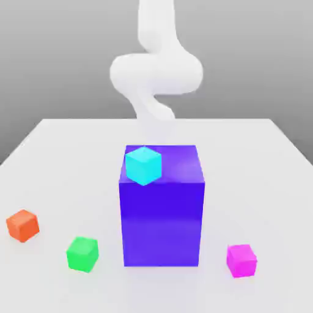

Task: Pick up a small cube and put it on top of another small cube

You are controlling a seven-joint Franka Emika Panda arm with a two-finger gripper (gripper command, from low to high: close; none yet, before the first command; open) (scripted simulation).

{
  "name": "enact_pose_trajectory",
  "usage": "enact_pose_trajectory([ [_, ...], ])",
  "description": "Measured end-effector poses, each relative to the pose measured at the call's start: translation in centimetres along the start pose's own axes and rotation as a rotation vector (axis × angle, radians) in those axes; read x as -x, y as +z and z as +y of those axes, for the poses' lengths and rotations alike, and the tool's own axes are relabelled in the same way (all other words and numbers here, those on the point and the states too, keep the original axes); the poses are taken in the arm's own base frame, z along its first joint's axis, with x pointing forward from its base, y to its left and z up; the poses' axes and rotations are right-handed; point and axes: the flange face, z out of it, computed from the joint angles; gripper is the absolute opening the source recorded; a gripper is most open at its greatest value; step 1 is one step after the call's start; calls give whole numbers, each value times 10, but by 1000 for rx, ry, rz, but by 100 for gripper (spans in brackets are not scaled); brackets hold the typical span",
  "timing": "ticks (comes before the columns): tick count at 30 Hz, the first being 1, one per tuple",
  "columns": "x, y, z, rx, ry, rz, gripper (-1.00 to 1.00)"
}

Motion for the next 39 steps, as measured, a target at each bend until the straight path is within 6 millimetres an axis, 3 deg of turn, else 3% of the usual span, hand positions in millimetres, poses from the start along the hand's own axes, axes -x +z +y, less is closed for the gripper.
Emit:
enact_pose_trajectory([
  [8, 63, 146, -13, 21, -424, -238, 0],
  [14, 137, 236, -9, 13, -743, -407, 0],
  [19, 209, 296, 8, -6, -1010, -547, 0],
  [24, 289, 339, 33, -42, -1295, -689, 0],
  [27, 327, 360, 60, -58, -1446, -772, 0],
  [33, 370, 407, 95, -68, -1519, -812, 0],
  [34, 376, 414, 100, -68, -1519, -812, -100],
  [39, 376, 414, 100, -67, -1519, -815, -100],
])
